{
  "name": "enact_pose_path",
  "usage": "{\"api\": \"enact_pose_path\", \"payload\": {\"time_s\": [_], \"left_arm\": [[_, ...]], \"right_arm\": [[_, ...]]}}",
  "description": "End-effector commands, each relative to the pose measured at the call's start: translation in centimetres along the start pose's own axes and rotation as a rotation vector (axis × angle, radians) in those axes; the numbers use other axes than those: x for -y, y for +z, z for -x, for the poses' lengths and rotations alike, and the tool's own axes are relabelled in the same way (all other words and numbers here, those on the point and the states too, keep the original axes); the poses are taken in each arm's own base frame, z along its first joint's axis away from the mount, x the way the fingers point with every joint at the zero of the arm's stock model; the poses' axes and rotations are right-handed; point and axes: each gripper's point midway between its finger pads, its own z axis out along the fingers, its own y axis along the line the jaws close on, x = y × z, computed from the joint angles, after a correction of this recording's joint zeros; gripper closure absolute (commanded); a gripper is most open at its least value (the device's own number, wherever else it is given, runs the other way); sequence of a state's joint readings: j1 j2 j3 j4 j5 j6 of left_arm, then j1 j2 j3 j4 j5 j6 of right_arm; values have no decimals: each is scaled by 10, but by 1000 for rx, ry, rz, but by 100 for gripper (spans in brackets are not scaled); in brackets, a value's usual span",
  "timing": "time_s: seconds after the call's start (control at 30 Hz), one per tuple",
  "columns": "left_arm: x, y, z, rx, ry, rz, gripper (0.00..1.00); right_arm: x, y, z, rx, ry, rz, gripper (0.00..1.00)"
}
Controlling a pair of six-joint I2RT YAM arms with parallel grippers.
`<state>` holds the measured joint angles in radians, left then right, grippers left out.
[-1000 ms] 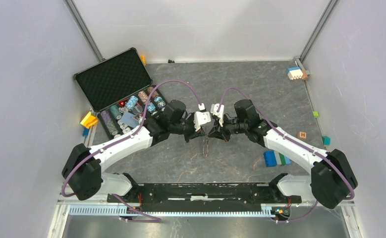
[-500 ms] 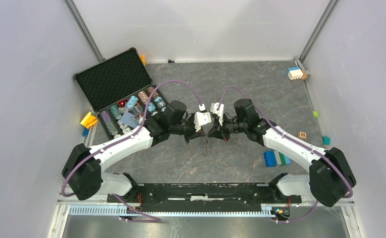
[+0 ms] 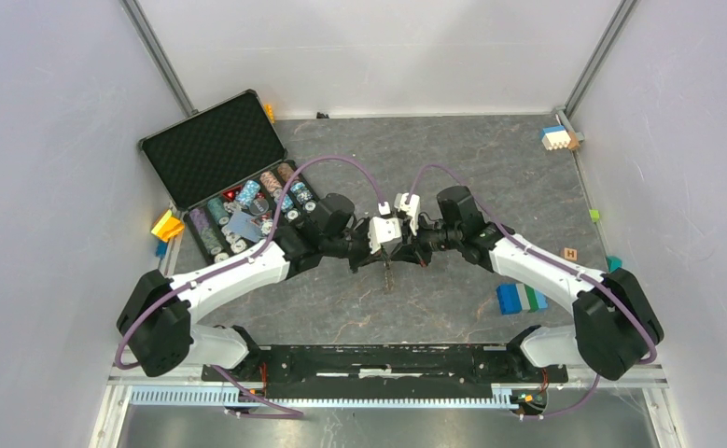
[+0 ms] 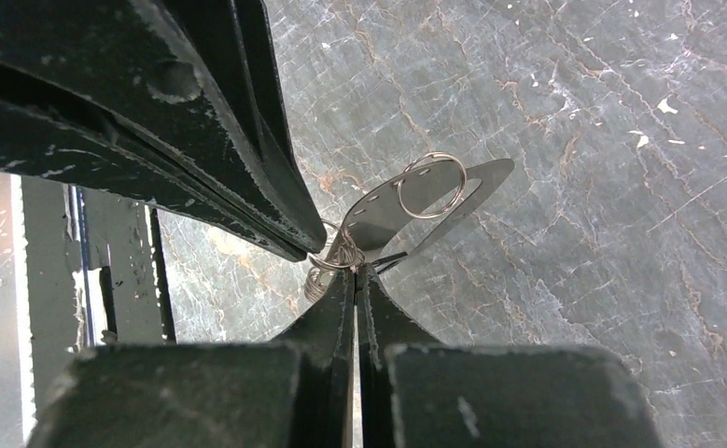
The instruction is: Put the keys on the keyring
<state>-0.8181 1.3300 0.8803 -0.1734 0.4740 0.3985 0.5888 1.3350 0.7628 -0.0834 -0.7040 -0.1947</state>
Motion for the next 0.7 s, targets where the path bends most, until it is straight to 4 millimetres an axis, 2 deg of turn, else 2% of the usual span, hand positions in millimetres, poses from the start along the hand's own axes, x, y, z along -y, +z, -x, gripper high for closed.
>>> {"api": "enact_pose_path", "payload": {"time_s": [0.0,0.27,0.4,0.67], "left_arm": [[14,-5,26,100,89,-62,98],[16,-6,25,104,106,-67,98],[17,-6,25,110,124,-74,98],[35,-8,23,152,182,-167,98]], "right_arm": [[13,-1,23,57,-25,-31,100],[14,-6,20,70,-9,-15,100],[3,-7,21,98,-39,60,100],[-9,-7,17,106,-78,131,100]]}}
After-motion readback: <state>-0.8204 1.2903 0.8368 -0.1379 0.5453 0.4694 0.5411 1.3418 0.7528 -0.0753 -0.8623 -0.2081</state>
